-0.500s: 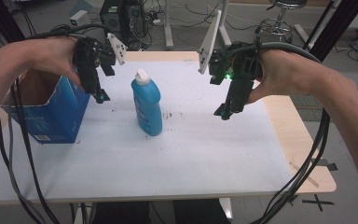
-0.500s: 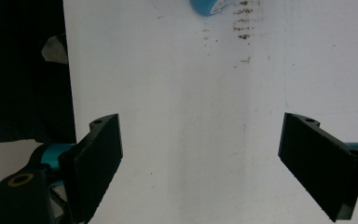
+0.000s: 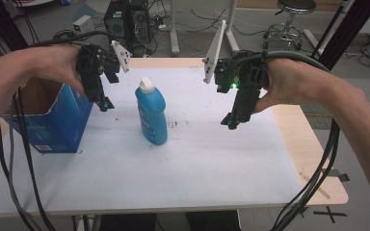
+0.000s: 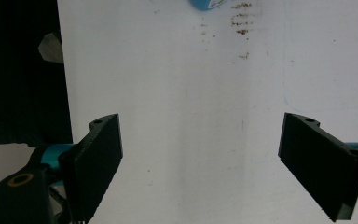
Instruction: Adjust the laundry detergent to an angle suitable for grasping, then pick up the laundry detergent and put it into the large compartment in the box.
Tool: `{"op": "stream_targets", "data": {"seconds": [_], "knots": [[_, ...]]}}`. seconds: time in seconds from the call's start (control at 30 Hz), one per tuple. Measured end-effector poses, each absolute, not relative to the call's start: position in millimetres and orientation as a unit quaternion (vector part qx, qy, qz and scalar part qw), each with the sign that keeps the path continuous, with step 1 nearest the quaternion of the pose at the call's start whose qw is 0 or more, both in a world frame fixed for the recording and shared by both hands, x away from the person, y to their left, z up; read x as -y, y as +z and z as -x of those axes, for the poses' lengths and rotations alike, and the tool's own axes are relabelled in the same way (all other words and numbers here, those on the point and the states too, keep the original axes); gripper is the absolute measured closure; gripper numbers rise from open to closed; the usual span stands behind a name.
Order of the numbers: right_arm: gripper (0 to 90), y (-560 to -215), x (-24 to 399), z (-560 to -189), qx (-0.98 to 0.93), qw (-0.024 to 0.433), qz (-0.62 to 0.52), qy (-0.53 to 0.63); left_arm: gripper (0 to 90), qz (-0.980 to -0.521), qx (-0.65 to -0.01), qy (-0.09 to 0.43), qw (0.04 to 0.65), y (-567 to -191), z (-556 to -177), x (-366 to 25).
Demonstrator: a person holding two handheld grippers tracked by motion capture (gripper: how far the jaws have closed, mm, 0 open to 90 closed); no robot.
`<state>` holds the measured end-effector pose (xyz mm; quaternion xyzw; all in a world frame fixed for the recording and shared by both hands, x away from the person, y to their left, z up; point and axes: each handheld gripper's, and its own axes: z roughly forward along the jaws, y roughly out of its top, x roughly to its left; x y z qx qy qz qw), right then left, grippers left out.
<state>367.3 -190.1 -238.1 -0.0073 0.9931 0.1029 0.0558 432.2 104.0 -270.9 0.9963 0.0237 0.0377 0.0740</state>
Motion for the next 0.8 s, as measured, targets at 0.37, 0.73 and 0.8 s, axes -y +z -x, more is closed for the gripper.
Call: {"op": "stream_targets", "data": {"seconds": [0.37,0.73,0.8], "knots": [[12.8,-236.3,190.6,-361.9,-0.993,0.061,0.009,0.104,13.1,-0.996,-0.024,0.044,0.074,-267.1,-426.4,-103.5],[12.8,-238.2,195.5,-364.3,-0.993,0.062,0.002,0.105,13.1,-0.996,-0.017,0.043,0.075,-270.1,-431.4,-96.8],[12.8,-238.3,196.1,-364.5,-0.993,0.063,0.003,0.103,13.1,-0.996,-0.016,0.045,0.077,-270.2,-432.8,-95.3]]}}
